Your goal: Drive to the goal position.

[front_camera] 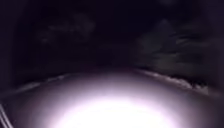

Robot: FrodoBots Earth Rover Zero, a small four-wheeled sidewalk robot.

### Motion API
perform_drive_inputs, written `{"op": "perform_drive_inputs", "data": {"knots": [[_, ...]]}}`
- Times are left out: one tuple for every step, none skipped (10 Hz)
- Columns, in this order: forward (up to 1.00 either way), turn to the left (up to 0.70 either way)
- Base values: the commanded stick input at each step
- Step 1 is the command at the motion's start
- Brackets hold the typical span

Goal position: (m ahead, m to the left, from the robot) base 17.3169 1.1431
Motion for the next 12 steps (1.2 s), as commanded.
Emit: {"op": "perform_drive_inputs", "data": {"knots": [[1.0,0.0],[1.0,0.0],[1.0,0.0],[1.0,0.0],[1.0,0.0],[1.0,0.0],[1.0,0.0],[1.0,0.0],[1.0,0.0],[1.0,0.0],[1.0,0.0],[1.0,0.0]]}}
